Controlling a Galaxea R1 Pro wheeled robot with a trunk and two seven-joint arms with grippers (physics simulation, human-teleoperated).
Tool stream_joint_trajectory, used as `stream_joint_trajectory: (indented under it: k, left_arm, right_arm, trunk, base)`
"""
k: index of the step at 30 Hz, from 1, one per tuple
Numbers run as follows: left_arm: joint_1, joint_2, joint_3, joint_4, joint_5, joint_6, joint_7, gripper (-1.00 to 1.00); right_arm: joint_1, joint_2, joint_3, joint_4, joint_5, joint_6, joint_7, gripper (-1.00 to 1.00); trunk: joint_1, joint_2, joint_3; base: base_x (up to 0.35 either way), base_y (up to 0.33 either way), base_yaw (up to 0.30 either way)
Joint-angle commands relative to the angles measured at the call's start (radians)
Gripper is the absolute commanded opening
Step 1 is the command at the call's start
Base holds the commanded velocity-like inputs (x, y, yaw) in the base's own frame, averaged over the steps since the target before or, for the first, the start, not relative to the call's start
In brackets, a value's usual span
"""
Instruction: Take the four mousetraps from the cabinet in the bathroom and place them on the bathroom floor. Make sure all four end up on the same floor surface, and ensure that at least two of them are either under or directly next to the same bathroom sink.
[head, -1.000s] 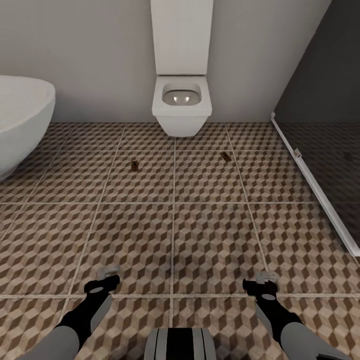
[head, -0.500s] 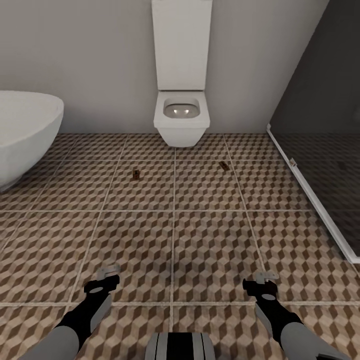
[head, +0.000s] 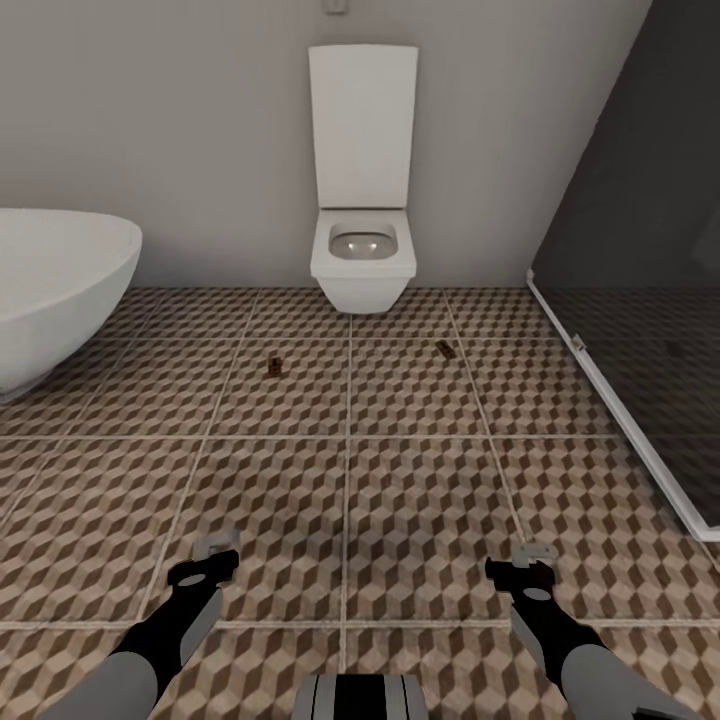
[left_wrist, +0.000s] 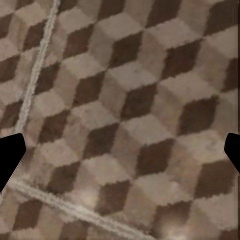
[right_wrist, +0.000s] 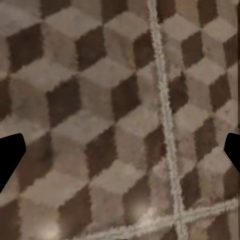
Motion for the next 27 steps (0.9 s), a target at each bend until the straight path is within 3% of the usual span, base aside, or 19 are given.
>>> stream_joint_trajectory:
  k: [1,27]
  left_arm:
    - [0.0,0.001,-0.008,-0.002,0.005,0.006,0.008,1.0]
    - [0.0,0.002,-0.008,-0.001,0.005,0.005,0.006,1.0]
  right_arm:
    - [-0.001,0.001,-0.008,0.001,0.01,-0.004,0.0,1.0]
    - [-0.001,0.001,-0.007,0.001,0.01,-0.006,-0.001,1.0]
  trunk:
    - [-0.001,0.0,0.003]
    - [-0.012,0.006,0.104]
  base:
    - [0.0,0.0,0.0]
    - [0.0,0.0,0.0]
